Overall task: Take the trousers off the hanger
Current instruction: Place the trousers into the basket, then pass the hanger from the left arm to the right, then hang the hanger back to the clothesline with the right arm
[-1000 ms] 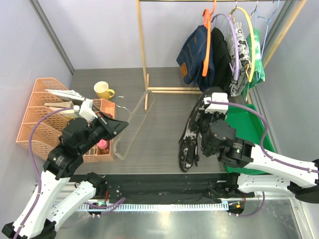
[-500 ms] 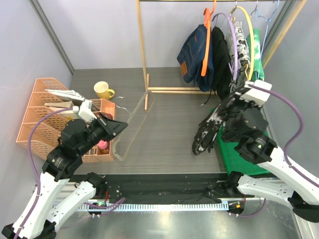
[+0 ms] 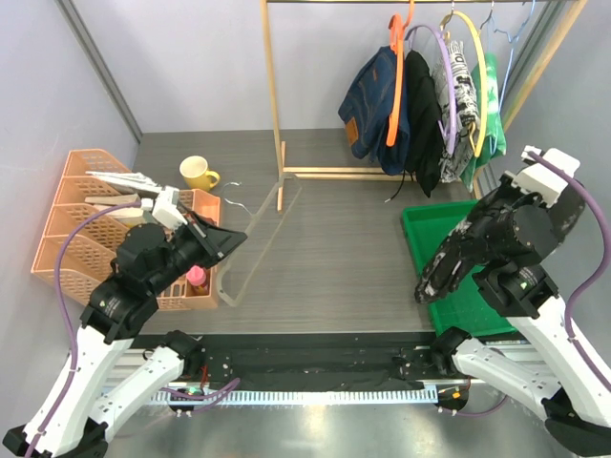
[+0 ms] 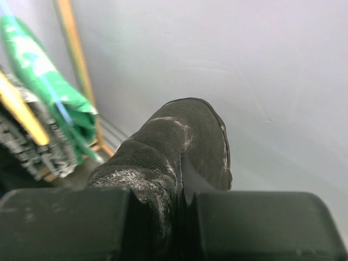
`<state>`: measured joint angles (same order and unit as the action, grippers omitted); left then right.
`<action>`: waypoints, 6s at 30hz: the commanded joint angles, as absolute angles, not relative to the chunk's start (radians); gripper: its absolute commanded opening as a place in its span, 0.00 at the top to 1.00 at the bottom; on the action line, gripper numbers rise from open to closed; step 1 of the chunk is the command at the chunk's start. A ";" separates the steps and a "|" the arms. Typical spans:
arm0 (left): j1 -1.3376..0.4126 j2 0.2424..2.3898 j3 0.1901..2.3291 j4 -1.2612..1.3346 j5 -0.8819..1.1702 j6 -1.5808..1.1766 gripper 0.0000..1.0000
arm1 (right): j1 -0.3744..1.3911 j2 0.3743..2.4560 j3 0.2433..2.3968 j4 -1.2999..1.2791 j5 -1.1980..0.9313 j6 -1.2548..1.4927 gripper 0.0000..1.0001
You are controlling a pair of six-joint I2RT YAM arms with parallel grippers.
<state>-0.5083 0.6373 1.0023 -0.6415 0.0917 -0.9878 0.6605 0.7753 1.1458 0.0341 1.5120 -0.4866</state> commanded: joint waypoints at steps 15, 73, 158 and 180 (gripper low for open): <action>-0.503 0.664 1.058 -0.586 0.187 -0.914 1.00 | 0.476 0.798 0.914 -0.045 1.611 -0.333 0.99; -0.505 0.839 1.209 -0.804 -0.138 -0.758 1.00 | 1.341 1.319 1.063 -0.502 0.418 0.698 0.00; -0.515 0.963 1.321 -1.210 0.330 -1.046 0.29 | 1.491 0.948 1.127 -0.383 0.516 0.149 0.99; -0.517 1.135 1.328 -1.210 0.311 -1.190 0.86 | 1.493 1.003 1.212 -0.431 0.452 0.012 0.99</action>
